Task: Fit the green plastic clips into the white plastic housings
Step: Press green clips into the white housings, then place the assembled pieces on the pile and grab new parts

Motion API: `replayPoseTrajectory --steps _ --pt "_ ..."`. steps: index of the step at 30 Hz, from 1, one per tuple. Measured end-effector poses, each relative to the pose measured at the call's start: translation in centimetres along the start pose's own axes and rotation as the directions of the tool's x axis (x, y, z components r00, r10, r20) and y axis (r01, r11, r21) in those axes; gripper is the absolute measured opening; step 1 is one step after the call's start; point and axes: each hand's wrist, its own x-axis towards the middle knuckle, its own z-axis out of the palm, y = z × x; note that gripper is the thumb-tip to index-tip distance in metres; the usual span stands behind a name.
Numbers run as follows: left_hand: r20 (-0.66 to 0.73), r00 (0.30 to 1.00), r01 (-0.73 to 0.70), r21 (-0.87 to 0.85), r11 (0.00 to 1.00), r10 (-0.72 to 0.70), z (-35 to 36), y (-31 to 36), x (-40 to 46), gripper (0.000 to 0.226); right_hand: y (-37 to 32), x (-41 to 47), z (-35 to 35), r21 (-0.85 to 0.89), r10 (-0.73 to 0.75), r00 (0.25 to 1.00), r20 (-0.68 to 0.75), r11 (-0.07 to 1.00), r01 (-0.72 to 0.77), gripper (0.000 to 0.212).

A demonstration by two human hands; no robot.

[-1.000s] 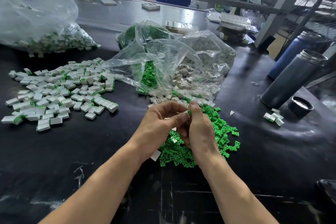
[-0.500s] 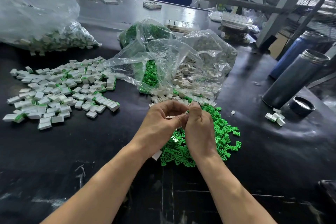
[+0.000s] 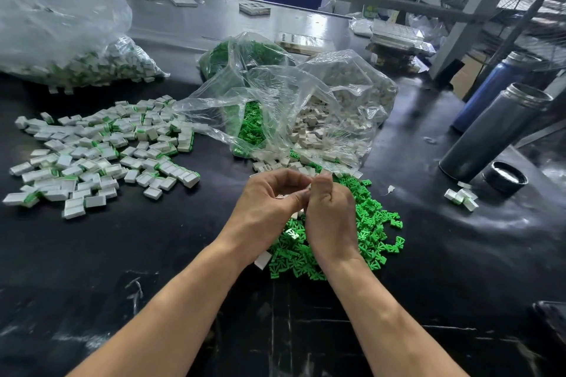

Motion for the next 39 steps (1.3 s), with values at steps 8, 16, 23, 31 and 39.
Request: replayPoseTrajectory --steps 8,16,23,31,39 --pt "-0.025 1.0 -0.015 0.037 0.999 0.016 -0.4 0.1 0.1 0.006 0.0 -0.1 -0.4 0.061 0.057 0.996 0.069 0.996 -0.061 0.062" --pt "-0.118 0.992 -0.016 0.124 0.992 0.031 -1.4 0.1 0.2 0.006 0.0 0.1 -2.2 0.074 -0.082 0.99 0.117 0.995 0.073 0.02" --pt "-0.149 0.987 -0.025 0.172 0.985 0.051 -1.4 0.0 0.2 0.016 0.3 0.2 -2.3 0.059 -0.061 0.992 0.114 0.997 0.054 0.01" --pt "-0.13 0.976 -0.107 0.423 0.9 0.177 -1.2 -0.4 0.1 0.015 0.1 0.0 -2.1 -0.042 -0.072 0.995 0.072 0.996 0.076 0.012" --pt "-0.121 0.962 -0.115 0.634 0.765 0.245 -1.5 0.0 -0.1 0.014 0.5 0.0 -2.0 -0.127 -0.04 0.998 0.039 0.991 0.045 0.015"
